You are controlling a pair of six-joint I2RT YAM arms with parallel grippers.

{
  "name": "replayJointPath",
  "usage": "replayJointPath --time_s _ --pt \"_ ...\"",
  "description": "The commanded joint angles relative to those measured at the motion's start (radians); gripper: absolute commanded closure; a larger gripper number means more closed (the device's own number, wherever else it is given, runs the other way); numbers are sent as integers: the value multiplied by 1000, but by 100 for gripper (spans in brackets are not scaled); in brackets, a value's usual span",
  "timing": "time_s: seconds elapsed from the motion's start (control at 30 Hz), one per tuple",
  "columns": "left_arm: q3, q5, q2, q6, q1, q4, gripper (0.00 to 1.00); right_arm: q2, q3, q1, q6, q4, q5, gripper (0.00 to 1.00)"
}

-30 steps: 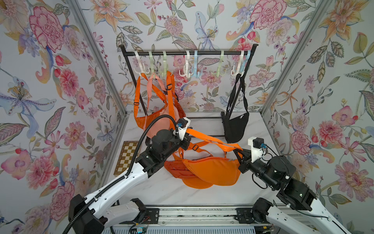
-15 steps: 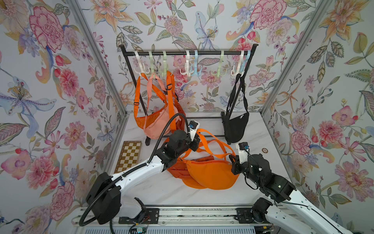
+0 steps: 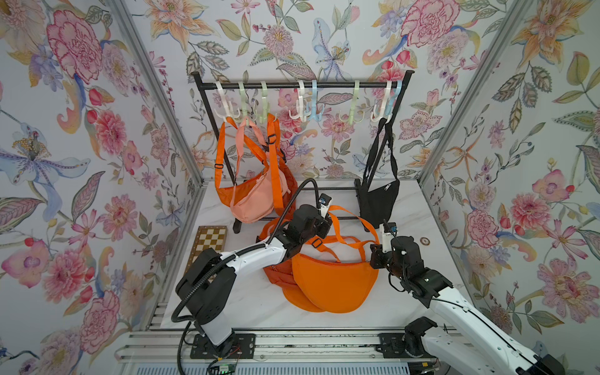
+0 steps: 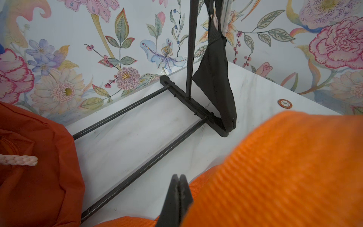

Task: Take the bag off the hook
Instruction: Place the bag inside the bag.

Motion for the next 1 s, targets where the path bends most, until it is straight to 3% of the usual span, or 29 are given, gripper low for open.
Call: replayJointPath --time_s 0.0,0.4,0.5,0.6,0.83,0.97 --pt "38 -2 56 -10 25 48 100 67 -10 -42 15 123 -40 100" --pt "246 52 308 -6 82 7 100 377 31 -128 26 306 -93 88" --pt "276 67 353 -5 95 -5 100 448 50 -140 25 325 -113 74" --pt "278 64 376 1 97 -3 83 483 59 -145 29 339 -123 58" --pt "269 24 354 24 100 -6 49 451 65 -149 25 341 -102 36" --pt "281 2 297 51 99 -47 36 385 75 -148 18 314 -91 28"
